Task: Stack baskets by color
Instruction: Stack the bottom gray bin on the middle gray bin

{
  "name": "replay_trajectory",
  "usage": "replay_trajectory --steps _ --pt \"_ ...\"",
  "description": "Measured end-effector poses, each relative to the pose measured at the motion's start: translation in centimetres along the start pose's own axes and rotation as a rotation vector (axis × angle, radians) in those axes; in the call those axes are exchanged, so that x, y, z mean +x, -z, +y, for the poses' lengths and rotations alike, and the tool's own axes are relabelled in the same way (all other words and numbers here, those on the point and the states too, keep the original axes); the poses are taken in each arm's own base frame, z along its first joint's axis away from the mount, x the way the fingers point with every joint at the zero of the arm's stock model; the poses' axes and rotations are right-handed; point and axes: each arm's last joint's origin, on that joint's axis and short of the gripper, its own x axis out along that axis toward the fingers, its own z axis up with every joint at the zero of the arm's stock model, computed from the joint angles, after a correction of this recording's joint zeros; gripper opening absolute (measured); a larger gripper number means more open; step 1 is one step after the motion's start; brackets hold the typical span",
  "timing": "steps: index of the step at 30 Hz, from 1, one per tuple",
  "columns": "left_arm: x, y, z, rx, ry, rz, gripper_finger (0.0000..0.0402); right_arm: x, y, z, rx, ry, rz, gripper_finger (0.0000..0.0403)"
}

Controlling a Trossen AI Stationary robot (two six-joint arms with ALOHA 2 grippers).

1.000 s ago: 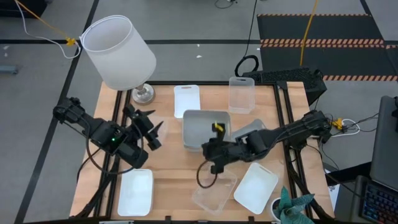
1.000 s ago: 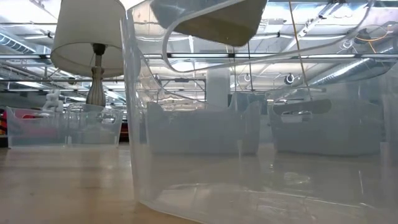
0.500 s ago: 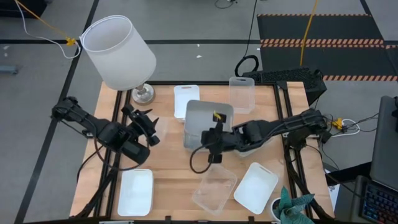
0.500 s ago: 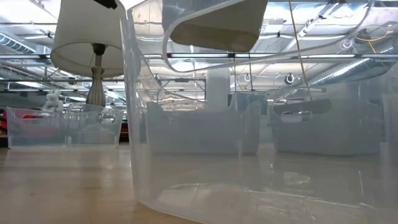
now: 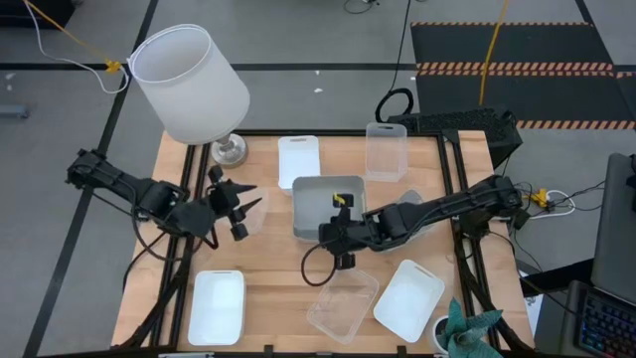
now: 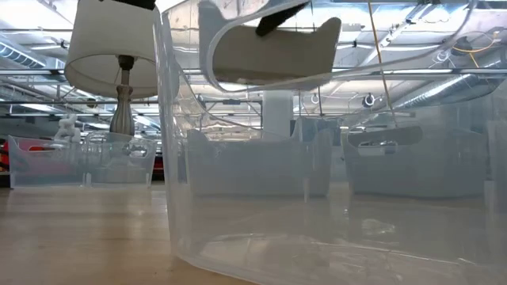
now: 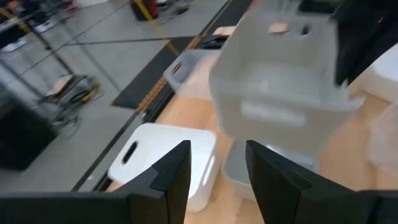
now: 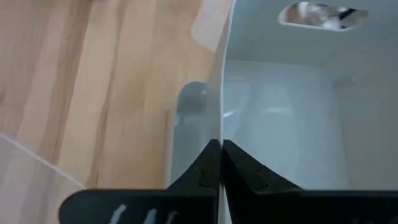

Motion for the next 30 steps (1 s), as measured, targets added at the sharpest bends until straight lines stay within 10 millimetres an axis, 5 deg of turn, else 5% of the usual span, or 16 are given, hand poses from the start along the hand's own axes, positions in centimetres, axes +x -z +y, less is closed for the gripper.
replay_trajectory --steps 14,30 --pt "0.1 0.3 0.0 0.015 0.061 -0.027 0.0152 4.3 2.8 0.1 -0.065 -0.019 0.003 0.0" --pt "0.1 0.3 0.0 0.015 0.061 -0.028 0.0152 5.8 4.1 0.6 0.009 -0.067 -0.014 0.0003"
